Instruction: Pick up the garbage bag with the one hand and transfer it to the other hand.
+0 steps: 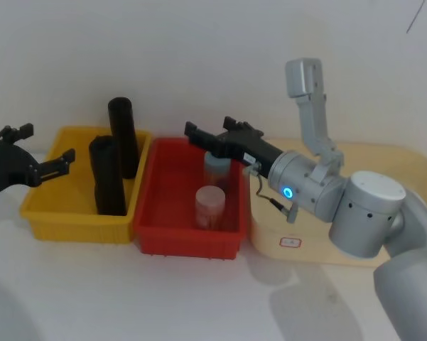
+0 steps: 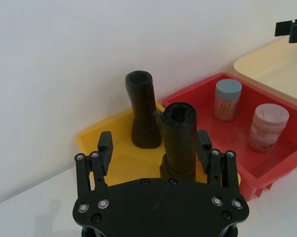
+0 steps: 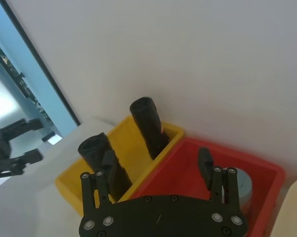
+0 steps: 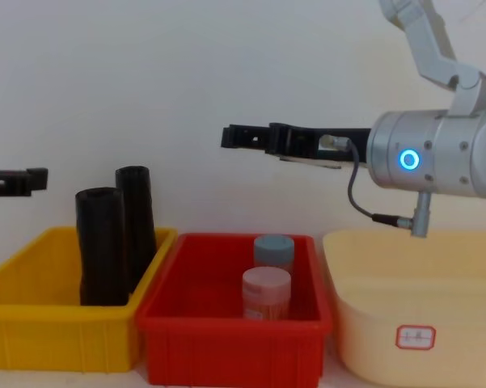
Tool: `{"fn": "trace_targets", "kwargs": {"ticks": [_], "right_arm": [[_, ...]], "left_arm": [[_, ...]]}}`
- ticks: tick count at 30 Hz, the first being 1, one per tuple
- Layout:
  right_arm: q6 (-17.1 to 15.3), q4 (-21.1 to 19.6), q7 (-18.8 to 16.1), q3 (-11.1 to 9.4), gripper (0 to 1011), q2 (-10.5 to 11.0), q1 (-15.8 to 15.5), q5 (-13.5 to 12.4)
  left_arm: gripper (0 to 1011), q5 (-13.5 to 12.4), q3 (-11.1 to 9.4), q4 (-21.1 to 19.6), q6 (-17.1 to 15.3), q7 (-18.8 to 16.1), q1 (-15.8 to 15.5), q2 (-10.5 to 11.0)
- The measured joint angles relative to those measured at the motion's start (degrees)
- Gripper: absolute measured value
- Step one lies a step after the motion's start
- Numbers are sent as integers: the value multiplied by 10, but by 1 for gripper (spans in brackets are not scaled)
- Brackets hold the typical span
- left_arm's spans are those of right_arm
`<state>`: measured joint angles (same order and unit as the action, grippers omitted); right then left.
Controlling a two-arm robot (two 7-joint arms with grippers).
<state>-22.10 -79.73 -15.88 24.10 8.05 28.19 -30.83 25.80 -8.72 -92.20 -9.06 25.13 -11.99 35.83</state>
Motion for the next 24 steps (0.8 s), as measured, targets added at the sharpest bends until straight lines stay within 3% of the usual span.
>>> {"fn": "trace_targets", "kwargs": {"ticks": [14,24], "right_arm": [[-11,-20,14,16,1002,1,-20,-2],[-8,-24,19,22,1001,-1,-29,-8]], "left_arm": [[1001,-10,-54,94,14,40,-66,-23],[1001,-3,-80,153,24,68,-103,-47]]}}
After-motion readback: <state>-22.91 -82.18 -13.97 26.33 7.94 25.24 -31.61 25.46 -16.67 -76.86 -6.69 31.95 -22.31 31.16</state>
